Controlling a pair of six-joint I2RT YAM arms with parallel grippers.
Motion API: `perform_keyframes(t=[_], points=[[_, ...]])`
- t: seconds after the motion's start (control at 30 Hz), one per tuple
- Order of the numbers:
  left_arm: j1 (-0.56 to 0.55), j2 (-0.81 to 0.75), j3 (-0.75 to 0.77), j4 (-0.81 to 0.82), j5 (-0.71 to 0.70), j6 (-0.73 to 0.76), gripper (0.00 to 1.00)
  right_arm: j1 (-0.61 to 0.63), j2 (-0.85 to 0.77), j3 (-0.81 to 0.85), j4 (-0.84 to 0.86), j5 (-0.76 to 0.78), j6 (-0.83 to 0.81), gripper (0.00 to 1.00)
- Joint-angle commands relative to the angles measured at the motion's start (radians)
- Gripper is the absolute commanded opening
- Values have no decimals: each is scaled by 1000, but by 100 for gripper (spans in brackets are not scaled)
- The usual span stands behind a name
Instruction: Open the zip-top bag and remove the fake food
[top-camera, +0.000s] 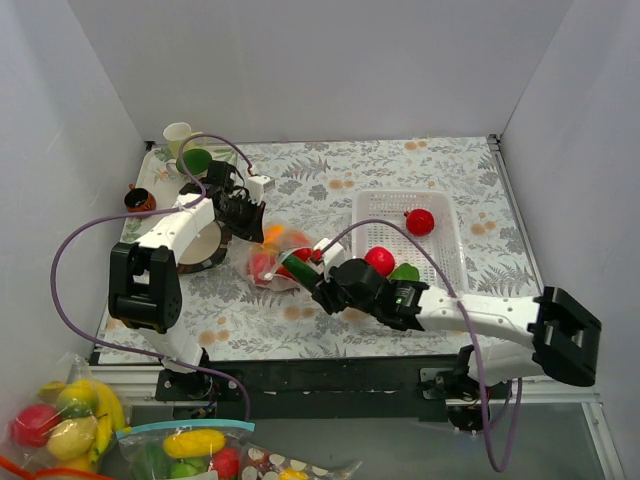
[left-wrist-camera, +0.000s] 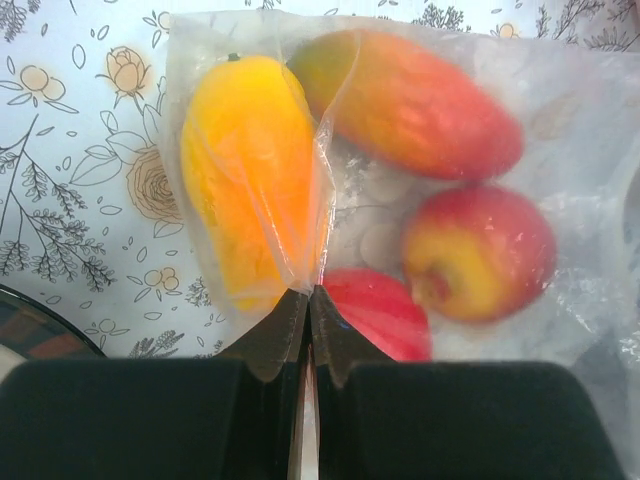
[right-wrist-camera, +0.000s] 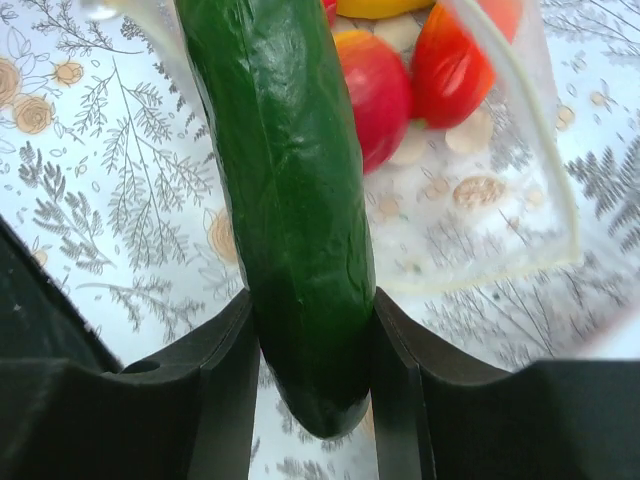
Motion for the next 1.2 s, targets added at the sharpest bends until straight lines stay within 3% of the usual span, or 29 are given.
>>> perform_keyframes(t=[0.0,0.1,0.2,0.33,0.43,0.67,0.73,0.77,0.87,1.03,1.17], points=[[-1,3,40,17,-16,-11,0,-9,-153,-29,-191,4,85,1],[-2,-2,40,14,-14,-14,0,-33,-216,-3,-355,7,102,1],[-2,-10,33,14,-16,-14,0,-40,-290,16,-478,108,137,1],[-1,-11,29,12,-14,-14,0,-73,-411,33,-613,368,208,1],[-2,-11,39,5,-11,-17,0,-154,-471,25,-650,467,249,1],[-4,-14,56,-15,7,-23,0,-415,-369,-13,-592,375,211,1],[-2,-20,51,-14,2,-23,0,-457,-279,8,-575,349,202,22],[-2,-22,49,-14,2,-22,0,-460,-249,23,-575,355,205,52],[-2,-17,54,-26,-4,-22,0,-461,-157,118,-586,376,225,98],[-2,-2,98,-64,-2,-23,0,-428,-92,290,-564,324,174,98],[-2,-7,108,-64,7,-33,0,-302,-114,322,-382,165,29,98]])
